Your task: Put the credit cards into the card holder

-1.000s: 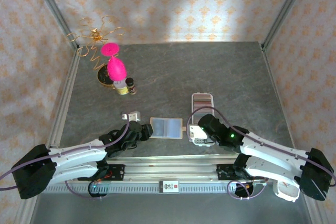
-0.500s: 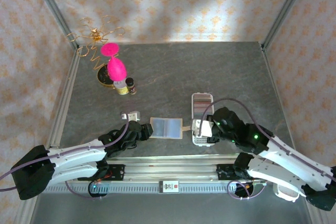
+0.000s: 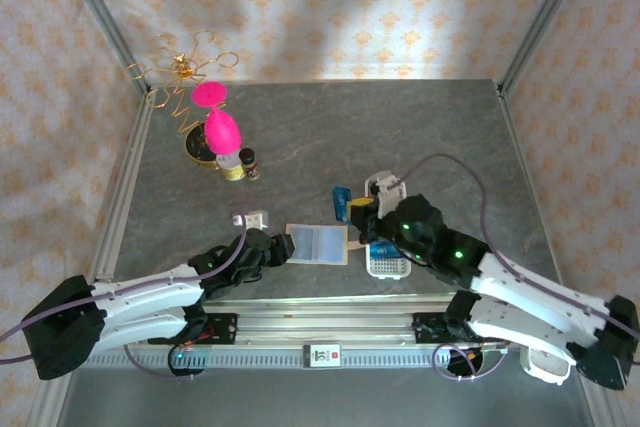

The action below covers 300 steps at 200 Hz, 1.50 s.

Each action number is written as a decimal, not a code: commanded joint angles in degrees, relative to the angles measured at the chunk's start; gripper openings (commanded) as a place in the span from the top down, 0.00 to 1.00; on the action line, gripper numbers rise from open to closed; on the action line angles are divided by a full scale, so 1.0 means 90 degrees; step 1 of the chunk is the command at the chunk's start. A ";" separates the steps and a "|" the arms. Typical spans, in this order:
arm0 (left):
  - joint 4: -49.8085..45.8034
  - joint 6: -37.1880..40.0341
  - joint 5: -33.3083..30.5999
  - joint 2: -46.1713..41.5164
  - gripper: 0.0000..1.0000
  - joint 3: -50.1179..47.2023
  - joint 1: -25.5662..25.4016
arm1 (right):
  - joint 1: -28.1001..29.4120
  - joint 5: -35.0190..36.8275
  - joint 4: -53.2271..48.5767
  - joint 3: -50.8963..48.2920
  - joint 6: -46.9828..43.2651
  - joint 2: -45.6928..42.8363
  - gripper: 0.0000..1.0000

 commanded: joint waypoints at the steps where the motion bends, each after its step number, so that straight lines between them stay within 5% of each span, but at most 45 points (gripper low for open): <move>1: 0.0047 0.0172 -0.0074 0.0048 0.46 0.0139 0.0016 | -0.0049 0.0175 0.0331 0.0175 0.2547 0.0540 1.00; 45: -0.0152 0.0341 -0.0142 0.0414 0.40 0.0378 0.0016 | -0.0051 -0.0535 0.1536 -0.0433 0.3692 0.1505 1.00; 125: -0.0435 0.0685 0.0094 0.1314 0.36 0.0849 0.0016 | -0.0021 -0.0724 0.1831 -0.0642 0.3937 0.2808 1.00; 203: -0.0563 0.0813 0.0070 0.1959 0.42 0.1044 -0.0012 | 0.0191 -0.0604 0.2043 -0.0618 0.4027 0.3481 1.00; 300: -0.0650 0.0818 -0.0025 0.2460 0.62 0.1045 -0.0091 | 0.0242 -0.0450 0.1960 -0.0535 0.4180 0.3636 1.00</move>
